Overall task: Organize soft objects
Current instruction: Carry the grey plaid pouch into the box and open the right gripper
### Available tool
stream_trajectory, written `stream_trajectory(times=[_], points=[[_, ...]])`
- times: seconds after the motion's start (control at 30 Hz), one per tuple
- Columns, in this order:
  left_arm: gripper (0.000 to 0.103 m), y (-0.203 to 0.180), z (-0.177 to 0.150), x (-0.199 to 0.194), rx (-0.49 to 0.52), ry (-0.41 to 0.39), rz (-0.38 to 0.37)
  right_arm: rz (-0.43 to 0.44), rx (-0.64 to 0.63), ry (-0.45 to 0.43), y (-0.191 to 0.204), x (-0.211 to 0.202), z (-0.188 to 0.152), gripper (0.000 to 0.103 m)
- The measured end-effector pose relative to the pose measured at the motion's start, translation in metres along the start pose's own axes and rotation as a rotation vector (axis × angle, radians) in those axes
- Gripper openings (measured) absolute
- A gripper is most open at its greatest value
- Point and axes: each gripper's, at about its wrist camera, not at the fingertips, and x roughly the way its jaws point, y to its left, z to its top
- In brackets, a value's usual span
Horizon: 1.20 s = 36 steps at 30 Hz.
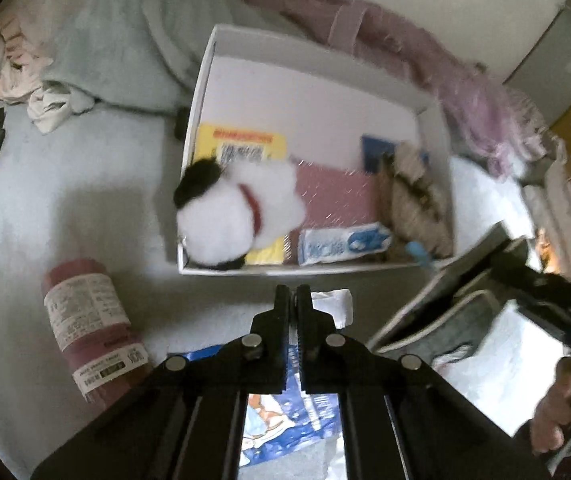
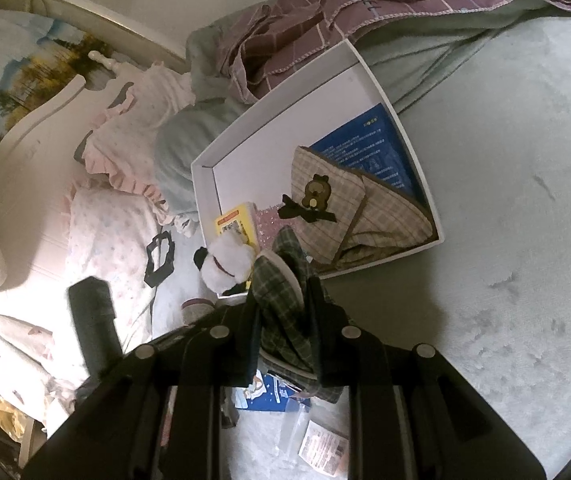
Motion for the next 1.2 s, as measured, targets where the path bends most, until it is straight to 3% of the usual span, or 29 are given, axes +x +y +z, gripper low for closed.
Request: stream_trajectory(times=[0.23, 0.43, 0.57, 0.7, 0.83, 1.0, 1.2], points=[[0.002, -0.003, 0.011, -0.006, 0.0, -0.065, -0.029, 0.042, -0.011, -0.02, 0.01, 0.003, -0.001, 0.022], [0.002, 0.011, 0.016, -0.036, -0.017, -0.202, -0.096, 0.073, 0.0, -0.107, 0.016, -0.004, 0.006, 0.022], [0.002, 0.017, 0.023, -0.044, -0.03, -0.299, -0.135, 0.063, 0.019, -0.168, 0.019, -0.004, 0.019, 0.022], [0.002, 0.025, 0.028, -0.042, -0.05, -0.365, -0.149, 0.086, 0.029, -0.237, 0.022, -0.008, 0.039, 0.022], [0.002, 0.029, 0.031, -0.034, -0.075, -0.414, -0.171, 0.055, 0.005, -0.271, 0.032, -0.002, 0.058, 0.022], [0.002, 0.034, 0.032, -0.024, -0.09, -0.437, -0.203, 0.062, -0.049, -0.234, 0.044, 0.024, 0.086, 0.022], [0.002, 0.051, 0.034, -0.011, -0.149, -0.435, -0.142, -0.026, -0.161, -0.175, 0.061, 0.064, 0.104, 0.022]])
